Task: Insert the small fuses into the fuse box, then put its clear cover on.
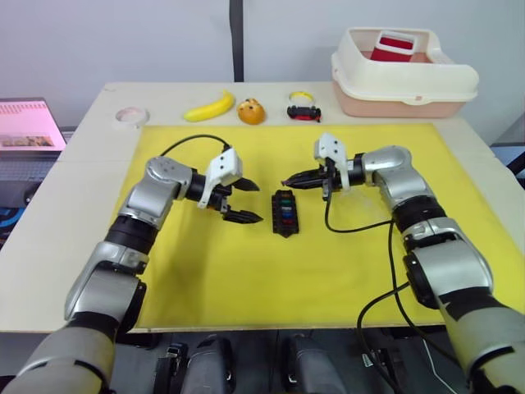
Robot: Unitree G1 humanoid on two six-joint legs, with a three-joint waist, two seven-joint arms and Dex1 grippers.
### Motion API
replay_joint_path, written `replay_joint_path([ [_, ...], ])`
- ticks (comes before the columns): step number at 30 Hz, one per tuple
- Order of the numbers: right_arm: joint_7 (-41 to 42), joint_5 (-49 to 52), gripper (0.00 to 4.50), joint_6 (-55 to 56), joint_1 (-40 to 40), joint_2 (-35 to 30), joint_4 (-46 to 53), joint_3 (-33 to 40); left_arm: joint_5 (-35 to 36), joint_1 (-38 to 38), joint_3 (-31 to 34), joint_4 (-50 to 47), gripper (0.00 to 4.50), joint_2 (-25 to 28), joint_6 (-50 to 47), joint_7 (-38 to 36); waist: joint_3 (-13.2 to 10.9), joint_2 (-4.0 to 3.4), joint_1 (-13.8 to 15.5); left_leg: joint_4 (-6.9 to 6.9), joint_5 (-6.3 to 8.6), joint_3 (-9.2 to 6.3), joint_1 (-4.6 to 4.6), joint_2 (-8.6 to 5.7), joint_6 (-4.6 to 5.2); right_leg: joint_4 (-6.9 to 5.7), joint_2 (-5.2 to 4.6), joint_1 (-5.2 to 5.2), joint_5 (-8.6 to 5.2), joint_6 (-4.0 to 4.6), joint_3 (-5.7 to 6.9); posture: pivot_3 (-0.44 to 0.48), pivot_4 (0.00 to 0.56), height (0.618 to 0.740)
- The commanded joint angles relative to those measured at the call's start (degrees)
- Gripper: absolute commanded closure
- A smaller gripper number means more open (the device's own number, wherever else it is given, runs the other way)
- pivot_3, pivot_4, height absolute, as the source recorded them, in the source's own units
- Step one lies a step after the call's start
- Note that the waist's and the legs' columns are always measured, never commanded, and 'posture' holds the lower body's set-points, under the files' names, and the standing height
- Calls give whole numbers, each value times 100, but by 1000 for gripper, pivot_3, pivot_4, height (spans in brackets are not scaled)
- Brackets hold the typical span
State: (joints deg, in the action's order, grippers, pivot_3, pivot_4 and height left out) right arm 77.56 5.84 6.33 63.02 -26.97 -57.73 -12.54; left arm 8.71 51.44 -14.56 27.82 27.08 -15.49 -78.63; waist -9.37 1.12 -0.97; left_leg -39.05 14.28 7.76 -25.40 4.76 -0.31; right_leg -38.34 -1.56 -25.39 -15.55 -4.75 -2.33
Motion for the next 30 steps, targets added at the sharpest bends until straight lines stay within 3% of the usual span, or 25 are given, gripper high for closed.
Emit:
replay_joint_path([
  [1,104,-106,4500,167,151,11,-84,126,57,13,121,-237,84,98,-16,-14,0,0,-1,0,0,0,0,0,0,0,0,0,0,0,0,0,150,739],
  [30,173,-407,4500,396,175,192,-217,287,49,-64,115,-216,84,170,19,-51,0,-1,-5,0,-2,1,2,0,-4,-3,0,0,0,0,0,0,150,739],
])
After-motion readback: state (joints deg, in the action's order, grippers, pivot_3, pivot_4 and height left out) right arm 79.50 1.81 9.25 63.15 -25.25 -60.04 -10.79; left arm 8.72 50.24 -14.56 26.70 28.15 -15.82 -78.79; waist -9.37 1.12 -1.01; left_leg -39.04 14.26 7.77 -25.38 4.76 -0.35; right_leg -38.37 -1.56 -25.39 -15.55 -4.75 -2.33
